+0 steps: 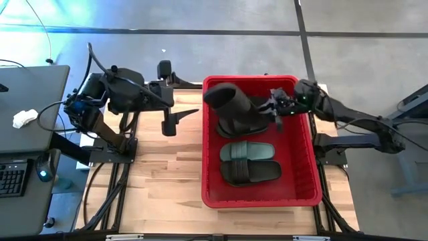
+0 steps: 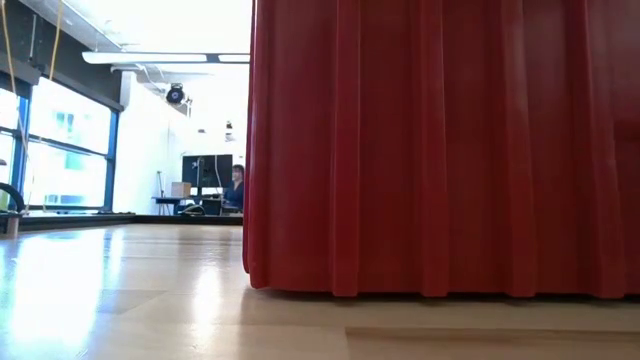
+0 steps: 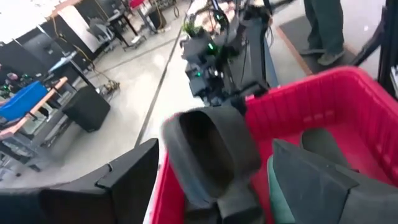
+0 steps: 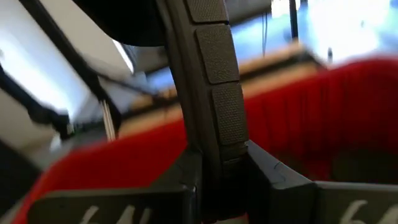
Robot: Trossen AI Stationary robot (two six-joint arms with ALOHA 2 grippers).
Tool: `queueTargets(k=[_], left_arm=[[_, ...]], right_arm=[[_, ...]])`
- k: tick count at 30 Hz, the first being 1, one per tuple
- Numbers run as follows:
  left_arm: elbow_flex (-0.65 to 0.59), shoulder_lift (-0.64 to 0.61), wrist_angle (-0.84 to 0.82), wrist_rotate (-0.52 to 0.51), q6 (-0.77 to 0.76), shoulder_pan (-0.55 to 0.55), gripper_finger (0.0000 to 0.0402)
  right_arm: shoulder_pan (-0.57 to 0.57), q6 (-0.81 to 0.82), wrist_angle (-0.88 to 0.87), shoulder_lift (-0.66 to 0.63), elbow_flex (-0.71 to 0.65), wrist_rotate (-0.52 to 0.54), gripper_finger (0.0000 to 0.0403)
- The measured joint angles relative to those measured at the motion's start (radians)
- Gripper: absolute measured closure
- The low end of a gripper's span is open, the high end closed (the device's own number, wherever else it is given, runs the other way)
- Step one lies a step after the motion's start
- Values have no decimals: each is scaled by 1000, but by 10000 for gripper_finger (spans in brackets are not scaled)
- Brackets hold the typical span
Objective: Pick and place slides into bin
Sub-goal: Put the black slide into the red container
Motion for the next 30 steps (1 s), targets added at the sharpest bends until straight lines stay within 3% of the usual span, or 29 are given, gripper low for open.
queueTargets(k=[5,10,17,19,23,30], left_arm=[[0,0,-42,-10,2,0,117],[1,-19,-108,-91,3,0,121],[0,-20,-174,-141,3,0,121],[0,-17,-174,-140,4,0,122],[0,-15,-209,-139,3,0,121],[0,-15,-275,-149,3,0,121]], right_arm=[[-35,-94,-458,25,205,-43,358],[-88,-157,-914,93,424,-49,358],[-130,-248,-1378,258,625,-137,358],[-129,-269,-1394,302,634,-153,358],[-135,-261,-1385,362,634,-289,358],[-142,-249,-1385,448,554,-290,358]])
